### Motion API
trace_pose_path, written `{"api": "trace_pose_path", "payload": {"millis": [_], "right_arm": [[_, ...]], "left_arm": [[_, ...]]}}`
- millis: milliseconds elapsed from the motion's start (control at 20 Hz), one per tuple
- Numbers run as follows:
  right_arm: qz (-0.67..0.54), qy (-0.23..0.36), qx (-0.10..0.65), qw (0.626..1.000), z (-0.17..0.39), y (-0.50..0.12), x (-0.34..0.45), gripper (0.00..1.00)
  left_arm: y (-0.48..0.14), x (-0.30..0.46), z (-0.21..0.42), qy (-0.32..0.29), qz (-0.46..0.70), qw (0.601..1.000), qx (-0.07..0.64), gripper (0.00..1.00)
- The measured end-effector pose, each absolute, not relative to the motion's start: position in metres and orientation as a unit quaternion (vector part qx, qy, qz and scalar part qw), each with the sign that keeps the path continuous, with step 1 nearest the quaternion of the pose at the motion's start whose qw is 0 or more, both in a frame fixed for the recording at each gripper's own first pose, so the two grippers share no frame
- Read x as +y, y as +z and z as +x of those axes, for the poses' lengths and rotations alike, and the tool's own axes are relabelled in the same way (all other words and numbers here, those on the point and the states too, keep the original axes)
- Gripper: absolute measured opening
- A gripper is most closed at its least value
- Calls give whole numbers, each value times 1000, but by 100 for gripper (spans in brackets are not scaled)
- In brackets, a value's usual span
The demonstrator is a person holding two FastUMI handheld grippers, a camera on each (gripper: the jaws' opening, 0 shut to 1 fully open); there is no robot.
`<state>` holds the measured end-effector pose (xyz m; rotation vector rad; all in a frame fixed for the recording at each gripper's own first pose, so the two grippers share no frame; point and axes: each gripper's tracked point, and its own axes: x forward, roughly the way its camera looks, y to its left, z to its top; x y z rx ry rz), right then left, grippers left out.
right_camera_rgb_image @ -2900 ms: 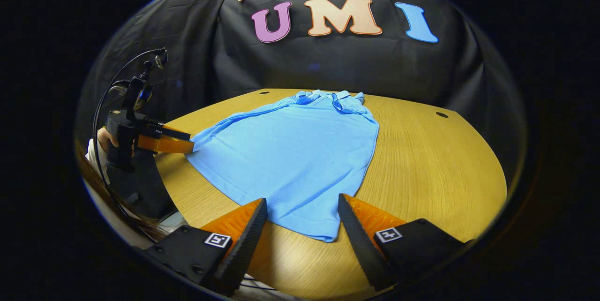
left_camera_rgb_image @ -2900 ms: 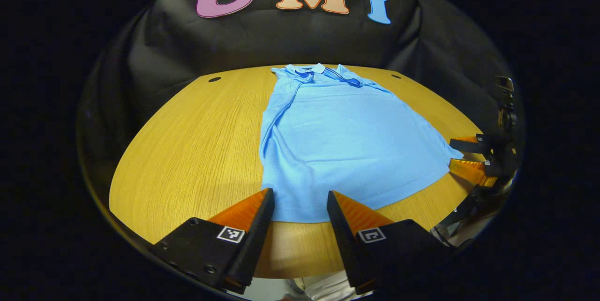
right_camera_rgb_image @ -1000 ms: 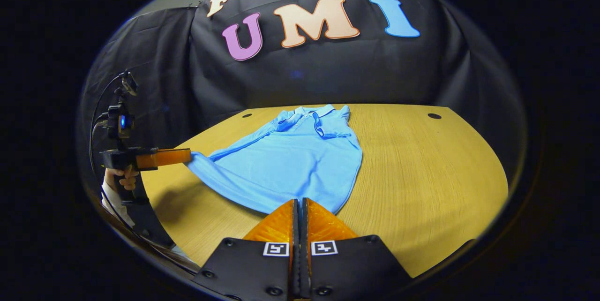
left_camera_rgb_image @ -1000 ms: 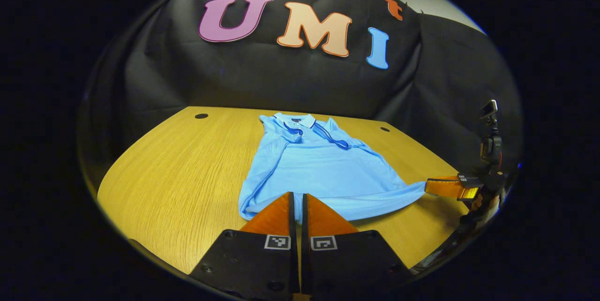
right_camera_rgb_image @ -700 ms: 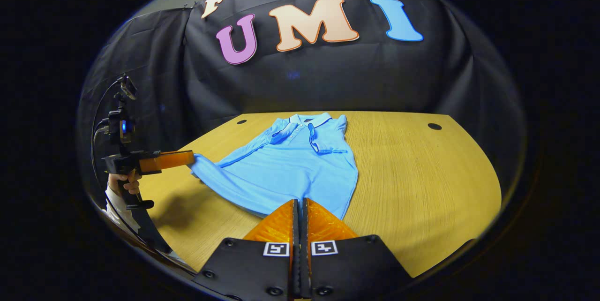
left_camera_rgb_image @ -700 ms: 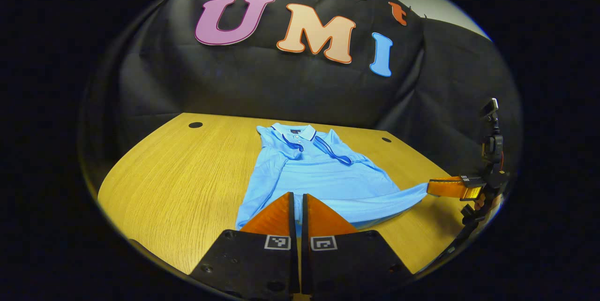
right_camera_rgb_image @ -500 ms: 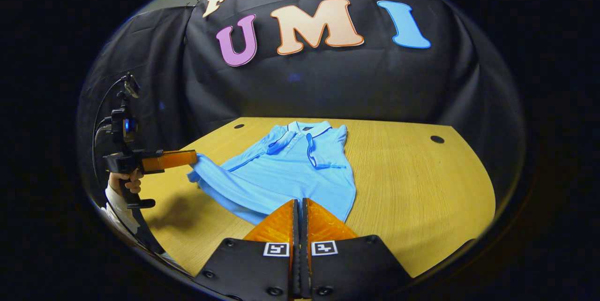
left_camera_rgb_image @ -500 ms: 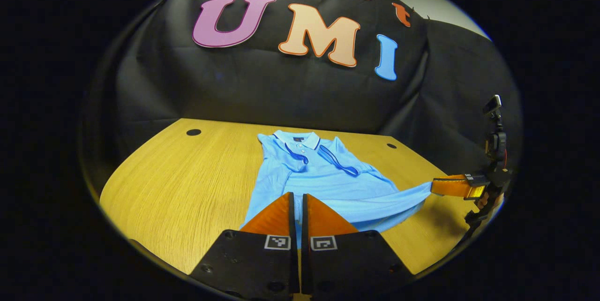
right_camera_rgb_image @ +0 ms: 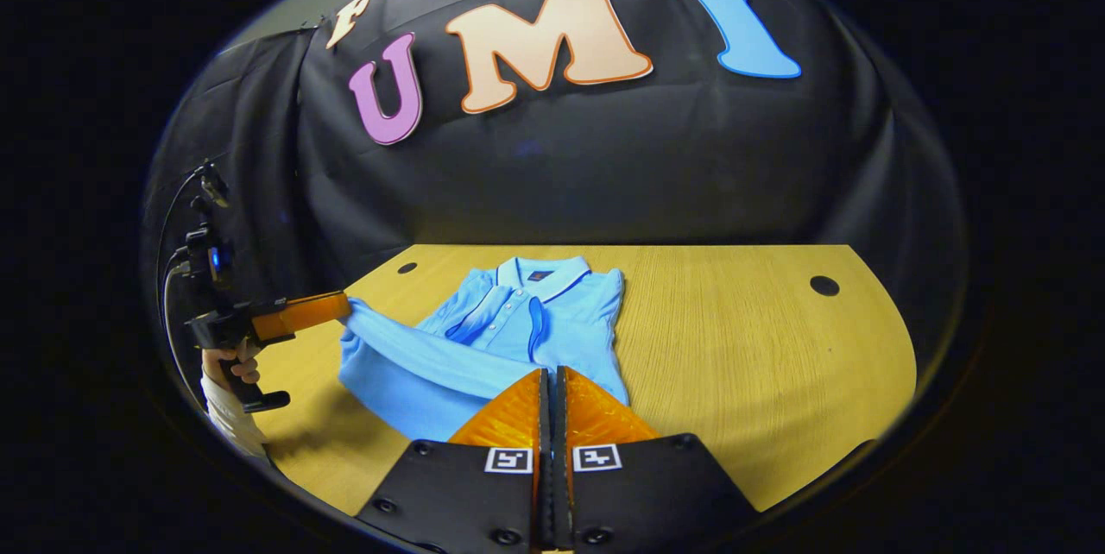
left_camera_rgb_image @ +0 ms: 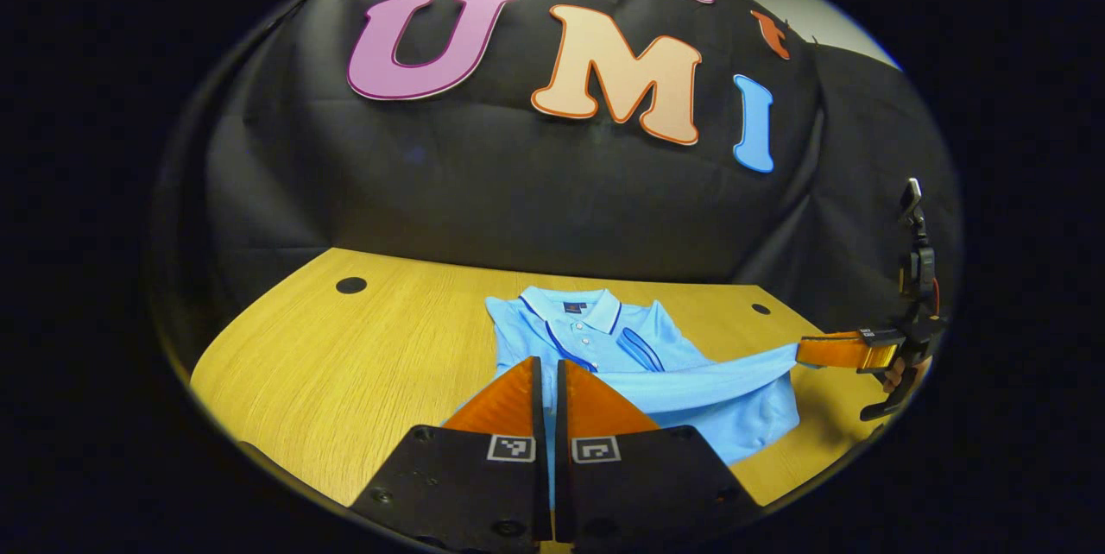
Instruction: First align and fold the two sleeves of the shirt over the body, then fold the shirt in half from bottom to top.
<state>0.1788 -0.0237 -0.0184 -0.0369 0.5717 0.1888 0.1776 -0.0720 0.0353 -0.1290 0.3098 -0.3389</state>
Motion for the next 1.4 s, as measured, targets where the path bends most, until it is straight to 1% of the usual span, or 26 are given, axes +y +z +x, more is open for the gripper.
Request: {"api": "trace_pose_path", "payload": {"millis": [300, 550, 750, 900, 950, 1050, 1100, 1150, 1200, 1250, 1300, 1350, 1400], "right_arm": [[37, 56, 275, 959, 259, -25, -39, 2], [78, 25, 269, 960, 307, -60, -42, 2], [98, 3, 280, 955, 327, -88, -47, 2], [105, -6, 285, 953, 330, -97, -50, 2], [104, -8, 284, 953, 332, -97, -52, 6], [107, -3, 280, 954, 335, -95, -49, 6], [109, 3, 279, 954, 332, -91, -48, 12], [113, 10, 278, 954, 331, -88, -45, 14], [115, 17, 276, 954, 328, -83, -42, 26], [115, 22, 273, 955, 326, -77, -40, 43], [116, 24, 267, 956, 323, -72, -37, 48], [115, 25, 256, 960, 318, -65, -36, 80], [115, 28, 245, 962, 318, -55, -34, 97]], "left_arm": [[35, -84, 257, -147, -75, 974, 158, 0], [-3, -84, 314, -101, -68, 977, 176, 1], [-27, -81, 332, -78, -38, 978, 187, 1], [-39, -84, 339, -76, -13, 978, 194, 1], [-41, -83, 339, -73, -3, 977, 198, 2], [-39, -83, 341, -65, 4, 979, 195, 6], [-38, -82, 343, -63, 4, 979, 194, 12], [-35, -80, 339, -58, 7, 979, 195, 18], [-31, -78, 335, -54, 5, 979, 194, 45], [-27, -74, 334, -46, 3, 981, 190, 72], [-15, -71, 327, -42, -1, 982, 184, 99], [-9, -69, 325, -41, -7, 983, 178, 99], [-1, -68, 320, -43, -10, 984, 171, 96]]}}
